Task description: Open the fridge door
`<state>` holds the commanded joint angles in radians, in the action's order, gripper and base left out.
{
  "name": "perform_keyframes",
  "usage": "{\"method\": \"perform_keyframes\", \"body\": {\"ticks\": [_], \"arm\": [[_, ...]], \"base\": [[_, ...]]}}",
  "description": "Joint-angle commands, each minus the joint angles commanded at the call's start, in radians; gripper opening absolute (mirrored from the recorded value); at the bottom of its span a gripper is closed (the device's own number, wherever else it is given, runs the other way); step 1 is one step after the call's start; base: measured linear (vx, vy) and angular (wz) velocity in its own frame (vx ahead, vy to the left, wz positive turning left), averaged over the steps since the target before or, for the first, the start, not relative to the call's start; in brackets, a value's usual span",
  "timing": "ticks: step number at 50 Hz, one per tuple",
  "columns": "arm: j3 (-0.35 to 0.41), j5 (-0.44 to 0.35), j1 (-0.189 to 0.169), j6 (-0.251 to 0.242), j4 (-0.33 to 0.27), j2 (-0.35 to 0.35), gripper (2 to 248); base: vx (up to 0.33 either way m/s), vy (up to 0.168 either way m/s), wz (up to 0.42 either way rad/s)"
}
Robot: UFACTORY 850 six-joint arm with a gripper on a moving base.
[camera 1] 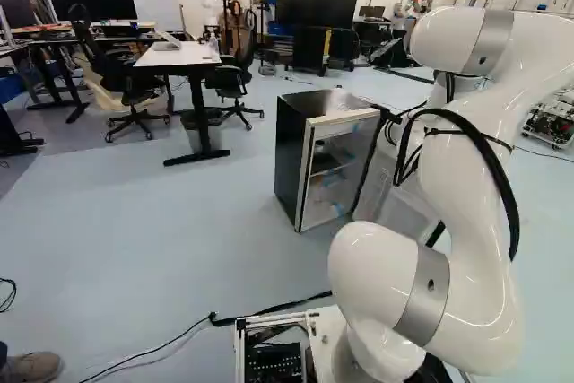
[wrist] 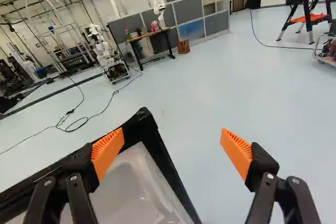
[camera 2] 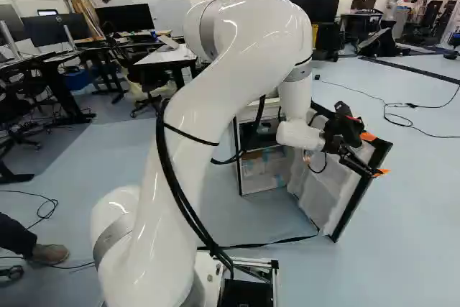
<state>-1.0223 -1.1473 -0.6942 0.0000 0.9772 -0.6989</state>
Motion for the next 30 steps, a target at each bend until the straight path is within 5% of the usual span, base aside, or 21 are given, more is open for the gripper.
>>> {"method": "perform_keyframes", "body": {"ticks": [13,30], "arm": [[0.083,0.0,0.01,0.0,-0.009,0.054,247],[0.193,0.0,0.038,0.0,-0.095,0.128,247]], "base": [[0.0,0.0,0.0],[0.0,0.0,0.0]]}}
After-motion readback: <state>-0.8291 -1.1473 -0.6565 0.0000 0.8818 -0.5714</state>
